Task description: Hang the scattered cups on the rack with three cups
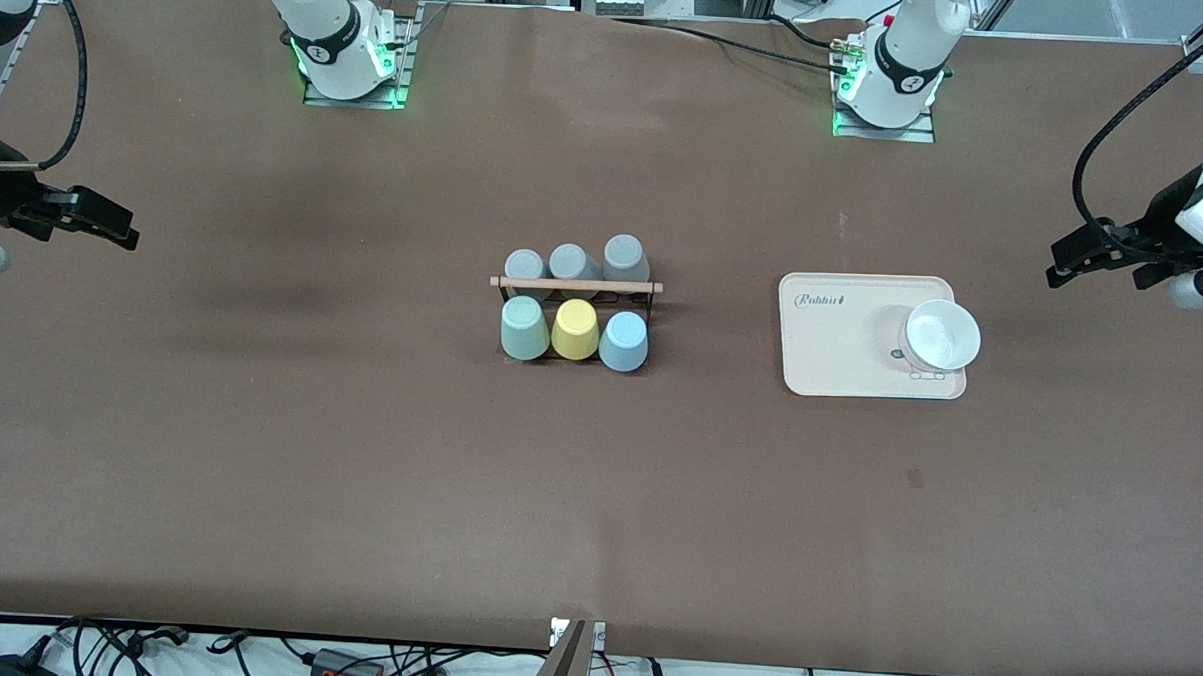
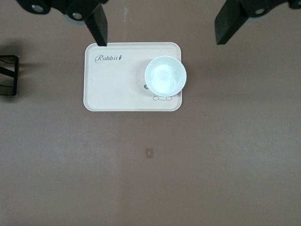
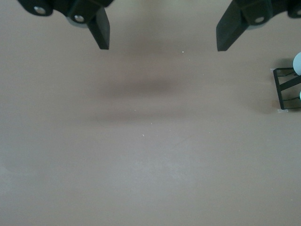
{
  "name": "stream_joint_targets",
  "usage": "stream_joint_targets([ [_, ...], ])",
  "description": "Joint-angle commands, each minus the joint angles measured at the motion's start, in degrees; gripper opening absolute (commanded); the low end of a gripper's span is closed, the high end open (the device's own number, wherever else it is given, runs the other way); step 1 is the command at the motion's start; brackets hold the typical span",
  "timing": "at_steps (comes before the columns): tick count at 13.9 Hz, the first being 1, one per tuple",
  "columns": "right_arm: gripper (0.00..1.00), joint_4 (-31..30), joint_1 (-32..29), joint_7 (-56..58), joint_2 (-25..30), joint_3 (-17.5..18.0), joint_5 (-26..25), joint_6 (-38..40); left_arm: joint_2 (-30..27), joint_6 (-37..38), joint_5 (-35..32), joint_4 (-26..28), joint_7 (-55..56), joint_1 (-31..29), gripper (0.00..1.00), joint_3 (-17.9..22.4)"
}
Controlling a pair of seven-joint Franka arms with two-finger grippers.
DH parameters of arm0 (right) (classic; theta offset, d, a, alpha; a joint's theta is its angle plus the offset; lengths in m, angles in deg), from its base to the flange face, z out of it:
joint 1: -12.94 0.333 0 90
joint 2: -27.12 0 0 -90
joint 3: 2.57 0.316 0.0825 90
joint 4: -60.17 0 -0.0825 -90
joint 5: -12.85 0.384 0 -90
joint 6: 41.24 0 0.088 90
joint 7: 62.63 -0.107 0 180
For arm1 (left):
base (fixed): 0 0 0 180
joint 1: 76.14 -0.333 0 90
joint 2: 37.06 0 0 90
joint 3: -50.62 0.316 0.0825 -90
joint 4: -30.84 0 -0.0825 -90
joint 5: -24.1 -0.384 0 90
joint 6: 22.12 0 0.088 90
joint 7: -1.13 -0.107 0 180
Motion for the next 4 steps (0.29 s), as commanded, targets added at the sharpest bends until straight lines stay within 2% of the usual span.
stream_joint_targets([
  [1, 1.00, 0.1, 0.9, -0.6, 0.5, -0.7, -0.7, 0.3, -1.9, -0.6, 0.0, 1.9, -0.5, -0.4, 1.00, -0.4],
  [4, 1.00, 0.1, 0.6, 0.1, 0.4, -0.8, -0.6, 0.7, -1.9, -0.6, 0.0, 2.1, -0.4, -0.4, 1.00, -0.4],
])
